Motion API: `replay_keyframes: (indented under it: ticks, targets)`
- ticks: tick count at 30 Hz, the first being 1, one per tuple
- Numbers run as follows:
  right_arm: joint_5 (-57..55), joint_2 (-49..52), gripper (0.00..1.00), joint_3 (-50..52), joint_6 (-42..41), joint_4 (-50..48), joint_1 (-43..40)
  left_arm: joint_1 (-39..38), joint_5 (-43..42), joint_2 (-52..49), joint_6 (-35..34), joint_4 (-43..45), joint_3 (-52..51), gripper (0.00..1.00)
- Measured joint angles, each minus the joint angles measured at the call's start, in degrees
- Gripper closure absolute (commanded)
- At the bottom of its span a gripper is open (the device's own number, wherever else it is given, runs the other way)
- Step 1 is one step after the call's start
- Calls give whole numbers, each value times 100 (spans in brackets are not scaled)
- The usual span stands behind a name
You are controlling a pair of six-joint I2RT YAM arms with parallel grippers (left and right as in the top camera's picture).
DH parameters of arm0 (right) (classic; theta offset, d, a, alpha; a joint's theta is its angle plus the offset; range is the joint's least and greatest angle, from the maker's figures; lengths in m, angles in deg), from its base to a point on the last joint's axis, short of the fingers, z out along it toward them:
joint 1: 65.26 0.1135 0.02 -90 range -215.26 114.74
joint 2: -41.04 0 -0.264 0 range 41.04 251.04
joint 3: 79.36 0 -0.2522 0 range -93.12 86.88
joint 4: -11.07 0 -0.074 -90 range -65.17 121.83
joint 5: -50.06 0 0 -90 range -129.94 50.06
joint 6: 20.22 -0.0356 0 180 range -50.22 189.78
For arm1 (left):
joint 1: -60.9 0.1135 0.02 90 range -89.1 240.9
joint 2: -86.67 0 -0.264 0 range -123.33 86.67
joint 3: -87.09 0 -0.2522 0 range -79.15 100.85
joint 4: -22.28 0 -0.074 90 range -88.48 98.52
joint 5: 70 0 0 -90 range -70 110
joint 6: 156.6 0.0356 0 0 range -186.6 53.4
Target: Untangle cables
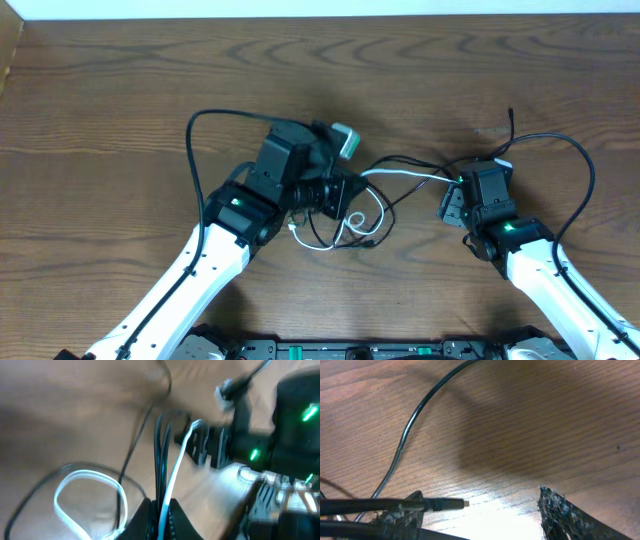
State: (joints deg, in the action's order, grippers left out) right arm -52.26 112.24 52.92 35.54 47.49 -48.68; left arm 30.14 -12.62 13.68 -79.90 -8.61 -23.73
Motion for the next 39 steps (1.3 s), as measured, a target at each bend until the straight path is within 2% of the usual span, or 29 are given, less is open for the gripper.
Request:
replay_keyframes:
  ticks: [3, 7, 14, 18, 20, 23, 28, 29, 32, 33, 39]
  targets:
    - [31, 0, 29, -2, -31, 79, -13, 0, -50, 0, -278, 817, -13, 93]
    - [72, 0, 19, -4, -81, 173, -22, -9, -457, -4, -697, 2221, -44, 92]
    - [251, 0, 19, -4, -92, 214, -22, -2, -748, -11, -1388, 4144, -50, 92]
    - [280, 0, 19, -4, -92, 236, -24, 2, -785, -11, -1766, 5099, -52, 84]
    - [291, 0, 19, -4, -92, 243, -24, 2, -798, -11, -1888, 5302, -52, 83]
    - [293, 0, 19, -4, -92, 262, -24, 2, -798, -9, -1963, 5001, -50, 83]
    - [304, 0, 19, -4, -92, 291, -24, 2, -673, -11, -1502, 3246, -39, 74]
    - [308, 0, 19, -4, -92, 291, -24, 2, -595, -11, -1377, 2835, -37, 67]
    - [310, 0, 19, -2, -92, 291, -24, 2, -444, -11, -1064, 1878, -35, 27]
    - [310, 0, 19, -2, -92, 295, -24, 2, -424, -11, -1014, 1644, -35, 23]
    - [319, 0, 16, -4, -92, 343, -24, 2, -157, -11, -428, 13, -33, 21]
